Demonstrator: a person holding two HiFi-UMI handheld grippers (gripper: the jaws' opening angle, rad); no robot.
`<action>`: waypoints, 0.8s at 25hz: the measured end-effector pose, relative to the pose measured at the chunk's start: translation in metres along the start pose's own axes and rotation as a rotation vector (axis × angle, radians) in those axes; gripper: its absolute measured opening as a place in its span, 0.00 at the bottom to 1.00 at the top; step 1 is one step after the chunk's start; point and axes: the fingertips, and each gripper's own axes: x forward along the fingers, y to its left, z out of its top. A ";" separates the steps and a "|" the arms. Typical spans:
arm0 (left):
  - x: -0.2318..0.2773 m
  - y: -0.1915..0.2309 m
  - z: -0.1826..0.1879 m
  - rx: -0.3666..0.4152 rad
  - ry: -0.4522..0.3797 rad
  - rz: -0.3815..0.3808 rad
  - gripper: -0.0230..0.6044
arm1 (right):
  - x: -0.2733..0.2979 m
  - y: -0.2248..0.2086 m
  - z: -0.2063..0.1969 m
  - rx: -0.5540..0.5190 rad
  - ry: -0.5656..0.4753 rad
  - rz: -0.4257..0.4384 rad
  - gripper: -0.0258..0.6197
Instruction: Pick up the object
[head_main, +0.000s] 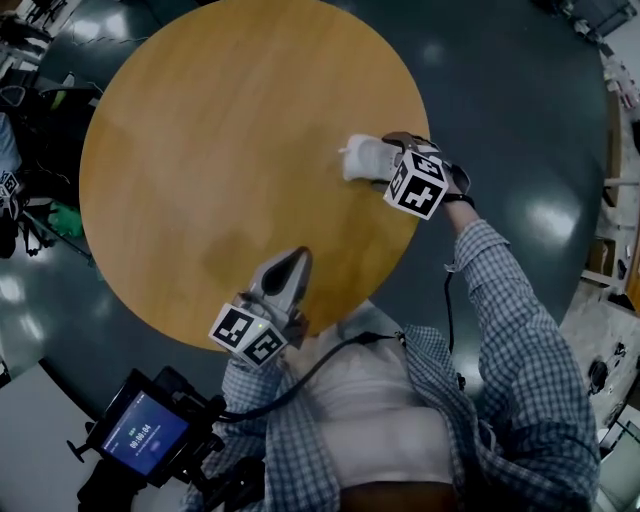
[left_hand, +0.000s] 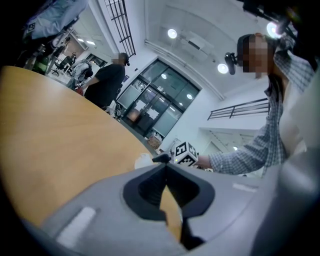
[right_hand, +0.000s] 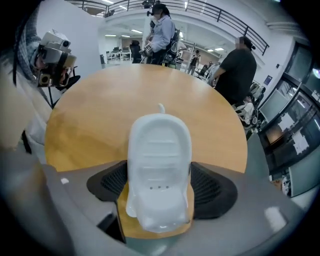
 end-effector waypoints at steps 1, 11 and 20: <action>-0.001 0.001 0.000 -0.001 -0.002 0.007 0.03 | 0.004 0.001 -0.002 -0.005 0.013 0.015 0.65; -0.004 0.006 -0.001 -0.016 -0.012 0.044 0.03 | 0.024 0.004 -0.008 0.026 0.067 0.125 0.72; -0.002 0.006 0.000 -0.016 -0.013 0.038 0.03 | 0.034 0.002 -0.022 0.153 0.025 0.157 0.73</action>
